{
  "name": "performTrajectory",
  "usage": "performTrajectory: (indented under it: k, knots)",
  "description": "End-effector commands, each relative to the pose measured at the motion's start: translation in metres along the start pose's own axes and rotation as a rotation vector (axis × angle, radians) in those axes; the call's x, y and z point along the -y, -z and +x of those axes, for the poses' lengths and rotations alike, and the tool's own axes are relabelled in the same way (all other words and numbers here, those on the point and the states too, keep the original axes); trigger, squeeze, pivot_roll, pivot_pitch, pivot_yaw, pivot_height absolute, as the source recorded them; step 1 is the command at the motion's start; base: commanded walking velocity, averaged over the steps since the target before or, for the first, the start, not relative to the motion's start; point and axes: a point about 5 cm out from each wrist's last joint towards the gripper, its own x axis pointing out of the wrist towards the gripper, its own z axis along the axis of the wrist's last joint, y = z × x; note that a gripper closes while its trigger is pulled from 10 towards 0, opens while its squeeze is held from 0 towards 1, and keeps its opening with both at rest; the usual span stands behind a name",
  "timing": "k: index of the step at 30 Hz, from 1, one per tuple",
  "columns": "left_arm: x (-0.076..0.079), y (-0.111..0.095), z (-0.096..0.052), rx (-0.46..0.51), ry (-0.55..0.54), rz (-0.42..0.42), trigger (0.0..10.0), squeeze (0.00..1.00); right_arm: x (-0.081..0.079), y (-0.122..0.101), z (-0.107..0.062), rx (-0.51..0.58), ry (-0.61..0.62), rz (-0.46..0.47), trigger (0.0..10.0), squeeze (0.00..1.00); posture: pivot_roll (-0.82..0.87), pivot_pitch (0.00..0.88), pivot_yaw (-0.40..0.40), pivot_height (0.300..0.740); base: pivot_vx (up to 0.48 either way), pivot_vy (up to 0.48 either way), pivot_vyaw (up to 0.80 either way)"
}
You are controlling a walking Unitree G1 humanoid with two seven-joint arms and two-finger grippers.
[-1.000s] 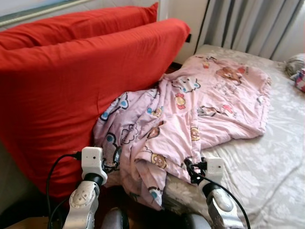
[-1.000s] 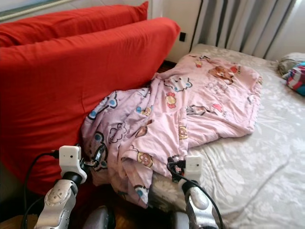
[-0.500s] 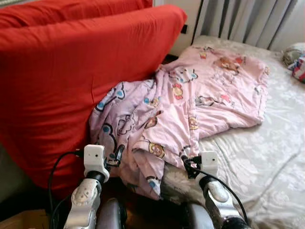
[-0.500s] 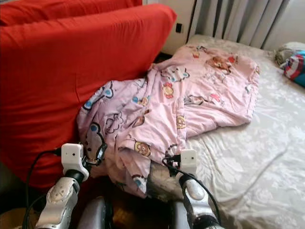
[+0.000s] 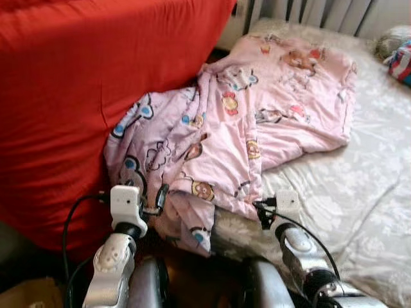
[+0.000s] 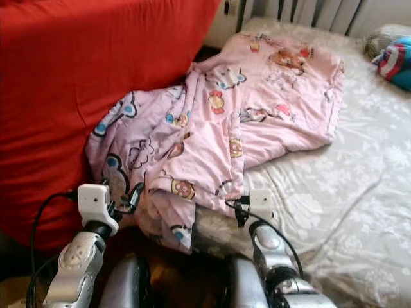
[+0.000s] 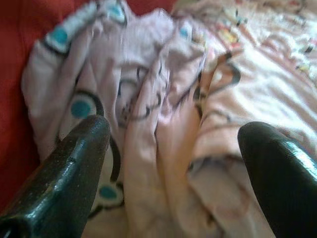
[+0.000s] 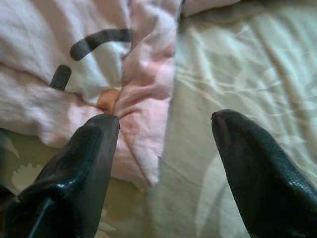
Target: Clean up the room
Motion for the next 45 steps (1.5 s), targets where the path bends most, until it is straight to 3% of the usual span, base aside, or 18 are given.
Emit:
performTrajectory:
  k: [1,6,7,8,20,22,34,35,36,37,38,45]
  knots:
    - [0.003,0.001,-0.007,-0.019,0.004,-0.016,10.0,0.00,0.000,0.005,0.000,-0.039,-0.019,0.003,10.0,1.00,0.07,0.259,-0.051,0.585,0.000,0.000,0.00]
    - [0.002,-0.001,-0.019,-0.035,-0.005,-0.016,10.0,0.00,-0.001,-0.003,0.002,-0.031,-0.013,-0.014,10.0,0.98,0.08,0.304,-0.052,0.585,0.000,0.000,0.00]
    - [0.003,-0.001,-0.021,-0.039,-0.006,-0.016,10.0,0.00,-0.001,-0.005,0.003,-0.029,-0.016,-0.019,10.0,0.44,0.09,0.308,-0.052,0.585,0.000,0.000,0.00]
    - [0.003,-0.001,-0.022,-0.042,-0.007,-0.015,10.0,0.00,-0.001,-0.007,0.004,-0.029,-0.018,-0.020,10.0,0.00,0.09,0.321,-0.053,0.585,0.000,0.000,0.00]
    - [0.001,-0.011,-0.035,-0.063,-0.025,-0.010,10.0,0.00,-0.001,-0.012,0.006,-0.040,-0.005,0.001,10.0,0.00,0.13,0.375,-0.054,0.585,0.000,0.000,0.00]
    - [0.002,-0.012,-0.037,-0.067,-0.027,-0.009,10.0,0.00,-0.003,-0.017,0.007,-0.033,-0.024,0.071,10.0,0.00,0.13,0.385,-0.054,0.585,0.000,0.000,0.00]
    - [0.003,-0.013,-0.041,-0.094,-0.033,-0.014,10.0,0.00,-0.015,-0.031,0.009,0.048,-0.125,0.101,10.0,0.00,0.13,0.390,-0.051,0.585,0.000,0.000,0.00]
    - [0.003,-0.013,-0.042,-0.097,-0.033,-0.014,10.0,0.00,-0.016,-0.028,0.009,0.043,-0.133,0.094,6.3,0.00,0.13,0.390,-0.051,0.585,0.000,0.000,0.00]
    - [0.003,-0.013,-0.042,-0.099,-0.032,-0.014,10.0,0.00,-0.017,-0.027,0.009,0.041,-0.137,0.090,6.3,0.00,0.13,0.390,-0.051,0.585,0.000,0.000,0.00]
    - [0.003,-0.013,-0.042,-0.100,-0.032,-0.014,10.0,0.00,-0.017,-0.027,0.008,0.040,-0.137,0.089,3.7,0.00,0.13,0.389,-0.050,0.585,0.000,0.000,0.00]
    - [0.003,-0.013,-0.042,-0.101,-0.032,-0.014,10.0,0.00,-0.017,-0.025,0.008,0.033,-0.138,0.087,0.0,0.00,0.13,0.388,-0.050,0.585,0.000,0.000,0.00]
    - [0.004,-0.012,-0.042,-0.106,-0.030,-0.015,10.0,0.00,-0.017,-0.016,0.006,0.005,-0.149,0.062,0.0,0.00,0.13,0.388,-0.050,0.585,0.000,0.000,0.00]
